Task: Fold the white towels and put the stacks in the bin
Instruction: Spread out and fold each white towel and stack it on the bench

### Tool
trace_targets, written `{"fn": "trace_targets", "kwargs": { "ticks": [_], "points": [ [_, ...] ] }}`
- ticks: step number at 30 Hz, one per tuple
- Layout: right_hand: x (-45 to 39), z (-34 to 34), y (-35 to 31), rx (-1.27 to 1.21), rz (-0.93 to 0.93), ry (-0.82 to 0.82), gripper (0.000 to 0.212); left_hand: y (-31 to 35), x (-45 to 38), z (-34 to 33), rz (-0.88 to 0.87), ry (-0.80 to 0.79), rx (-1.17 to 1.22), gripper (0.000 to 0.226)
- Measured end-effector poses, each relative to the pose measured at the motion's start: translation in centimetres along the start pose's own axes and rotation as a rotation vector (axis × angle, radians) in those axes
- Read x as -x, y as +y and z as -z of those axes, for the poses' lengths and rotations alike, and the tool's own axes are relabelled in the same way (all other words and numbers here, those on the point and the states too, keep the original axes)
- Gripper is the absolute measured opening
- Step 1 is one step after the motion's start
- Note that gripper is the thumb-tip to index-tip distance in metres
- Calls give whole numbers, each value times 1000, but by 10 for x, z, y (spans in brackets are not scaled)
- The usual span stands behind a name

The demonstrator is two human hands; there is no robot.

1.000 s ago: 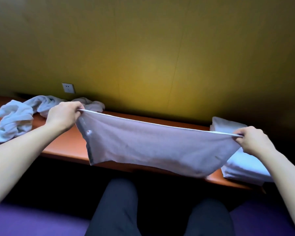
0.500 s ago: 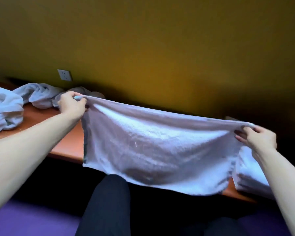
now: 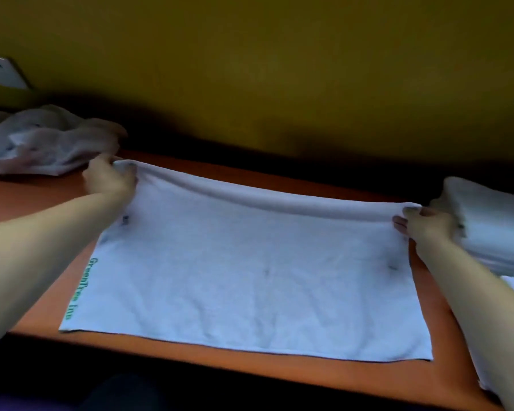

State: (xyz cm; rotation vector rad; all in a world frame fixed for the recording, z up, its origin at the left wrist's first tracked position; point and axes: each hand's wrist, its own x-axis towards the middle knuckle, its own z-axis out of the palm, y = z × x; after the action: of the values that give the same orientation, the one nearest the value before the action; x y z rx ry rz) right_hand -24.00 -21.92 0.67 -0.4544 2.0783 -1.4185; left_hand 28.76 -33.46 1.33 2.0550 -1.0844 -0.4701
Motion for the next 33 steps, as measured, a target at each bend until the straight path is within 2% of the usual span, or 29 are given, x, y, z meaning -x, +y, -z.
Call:
{"fn": "trace_targets", "kwargs": {
  "ticks": [2, 5, 7, 11, 15, 18, 21, 25, 29, 31, 33],
  "points": [
    [-19, -7, 7, 58, 0, -15, 12, 2, -7, -19, -22, -7, -27, 45],
    [-31, -10, 19, 334, 172, -61, 43, -3, -3, -42, -138, -161, -92, 70],
    [-18, -7, 29, 597, 353, -132, 53, -7, 16, -52, -263, -255, -200, 68],
    [-4, 0, 54, 1088, 678, -354, 52, -2, 113, -71, -651, -372, -315, 50],
    [-10, 10, 57, 1129, 635, -438, 54, 3, 247, -94, -1077, -568, -202, 47],
    [-17, 19, 55, 1071, 570, -373, 51, 13, 333, -111, -1302, -682, -147, 45],
    [-27, 24, 49, 1039, 520, -328, 46, 29, 389, -125, -1388, -771, -139, 43],
    [-32, 20, 40, 1042, 517, -330, 42, 41, 428, -143, -1475, -807, -315, 40],
    [-34, 17, 38, 1037, 512, -217, 35, 47, 442, -157, -1399, -741, -420, 24],
    [-35, 14, 36, 1016, 402, -161, 44, 50, 444, -159, -1366, -696, -428, 27],
    [-37, 11, 30, 971, 239, -178, 54, 50, 443, -157, -1286, -727, -400, 33]
  ]
}}
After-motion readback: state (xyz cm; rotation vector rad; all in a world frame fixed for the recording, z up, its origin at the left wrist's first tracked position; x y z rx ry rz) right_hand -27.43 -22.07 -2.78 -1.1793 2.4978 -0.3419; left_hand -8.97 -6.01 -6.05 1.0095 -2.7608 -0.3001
